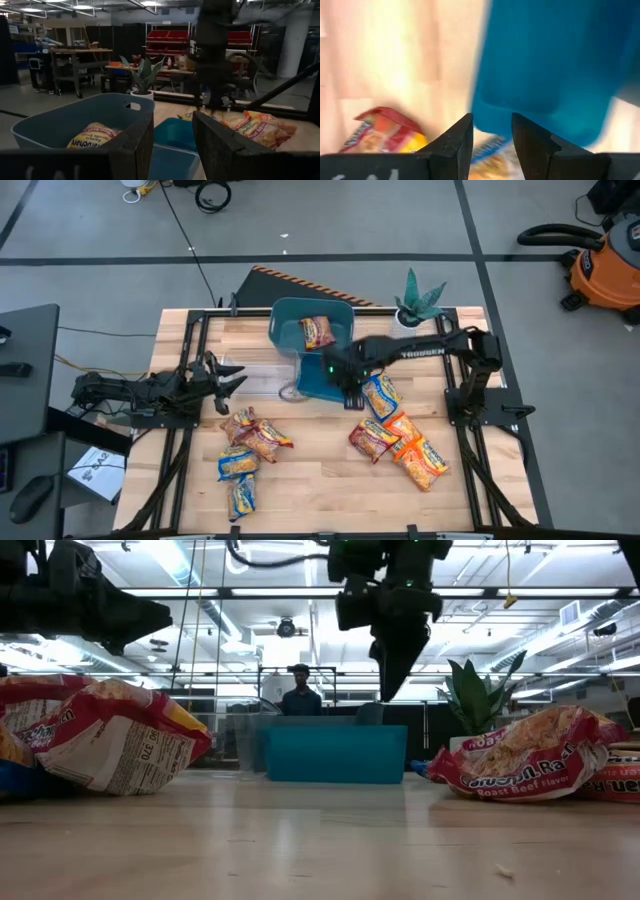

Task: Sort Maruchan noodles
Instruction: Put the red noodle pack into the green bin

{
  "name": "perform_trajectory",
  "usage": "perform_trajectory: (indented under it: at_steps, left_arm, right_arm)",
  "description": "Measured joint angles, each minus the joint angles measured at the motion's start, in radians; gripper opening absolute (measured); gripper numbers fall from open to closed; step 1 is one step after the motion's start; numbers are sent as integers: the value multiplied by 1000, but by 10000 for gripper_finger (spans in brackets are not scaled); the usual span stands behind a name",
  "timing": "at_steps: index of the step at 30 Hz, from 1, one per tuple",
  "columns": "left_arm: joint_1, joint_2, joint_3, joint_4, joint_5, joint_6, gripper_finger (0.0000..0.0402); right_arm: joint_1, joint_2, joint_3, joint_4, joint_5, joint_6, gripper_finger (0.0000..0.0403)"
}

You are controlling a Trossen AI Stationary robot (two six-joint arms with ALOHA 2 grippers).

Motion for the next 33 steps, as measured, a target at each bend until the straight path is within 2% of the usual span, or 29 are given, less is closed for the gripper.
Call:
perform_trajectory:
  at_steps: [3, 7, 10, 18, 25, 33]
  left_arm:
    - [0, 0, 0, 0, 0, -21, 142]
    - [0, 0, 0, 0, 0, -47, 142]
    - [0, 0, 0, 0, 0, -71, 142]
    - [0, 0, 0, 0, 0, -96, 142]
    - [0, 0, 0, 0, 0, -100, 142]
    - [0, 0, 0, 0, 0, -100, 142]
  right_arm:
    - [68, 0, -35, 77, -14, 17, 139]
    - [159, 0, -104, 222, -137, -23, 139]
    - [219, 0, -157, 292, -159, -28, 139]
    - [308, 0, -253, 400, -81, 58, 139]
    - [315, 0, -368, 547, -45, 91, 139]
    - [314, 0, -388, 500, -11, 60, 137]
